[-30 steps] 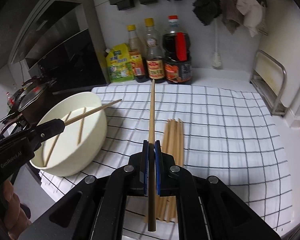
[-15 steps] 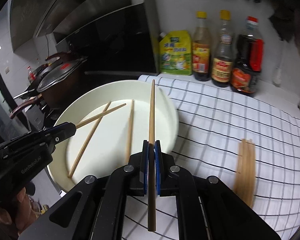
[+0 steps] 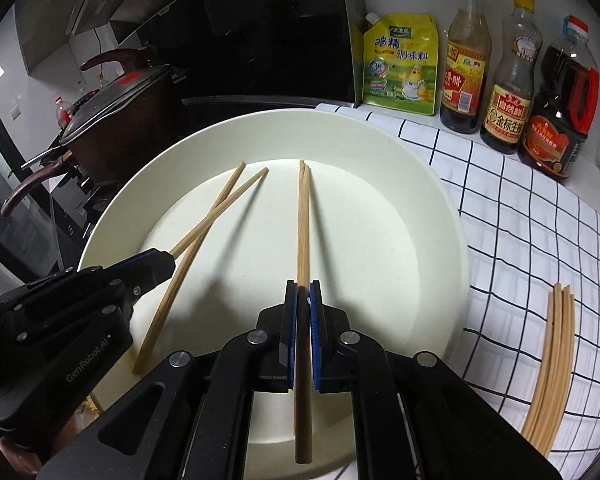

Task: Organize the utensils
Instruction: 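Carry both chopsticks into the white basin and open both tools, then withdraw both tools from the basin back toward the chopstick pile, then grasp a chopstick with the right tool while the left tool grasps another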

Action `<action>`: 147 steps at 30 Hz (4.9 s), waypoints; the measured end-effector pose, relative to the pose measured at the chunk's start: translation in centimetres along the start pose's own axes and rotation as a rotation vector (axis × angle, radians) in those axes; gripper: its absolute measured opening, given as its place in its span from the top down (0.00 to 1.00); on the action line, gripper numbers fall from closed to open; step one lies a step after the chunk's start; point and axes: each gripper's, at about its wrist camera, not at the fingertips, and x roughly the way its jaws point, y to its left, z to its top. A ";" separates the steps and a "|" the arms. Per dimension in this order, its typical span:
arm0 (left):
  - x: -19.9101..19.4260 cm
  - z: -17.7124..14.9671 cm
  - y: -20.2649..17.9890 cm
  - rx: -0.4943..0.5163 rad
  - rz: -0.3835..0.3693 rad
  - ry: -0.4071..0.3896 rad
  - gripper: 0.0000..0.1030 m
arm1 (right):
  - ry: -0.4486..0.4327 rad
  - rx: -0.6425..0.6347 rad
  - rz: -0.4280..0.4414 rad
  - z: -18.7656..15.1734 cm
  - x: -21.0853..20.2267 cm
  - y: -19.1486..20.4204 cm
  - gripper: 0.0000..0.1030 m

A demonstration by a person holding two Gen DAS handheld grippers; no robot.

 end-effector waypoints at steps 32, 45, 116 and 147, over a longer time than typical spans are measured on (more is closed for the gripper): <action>-3.9 -2.2 2.1 -0.051 0.031 -0.025 0.54 | -0.071 0.065 -0.010 -2.9 -4.3 0.3 0.85; -6.6 -3.8 -0.8 -0.020 -0.007 -0.047 0.49 | -0.103 0.113 -0.050 -6.5 -8.4 -1.8 0.83; -0.6 -8.7 -18.8 0.212 -0.157 0.070 0.28 | 0.006 0.183 -0.369 -13.7 -7.6 -19.4 0.63; 0.8 -8.6 -21.7 0.236 -0.144 0.085 0.26 | -0.011 0.263 -0.365 -15.5 -9.0 -22.7 0.94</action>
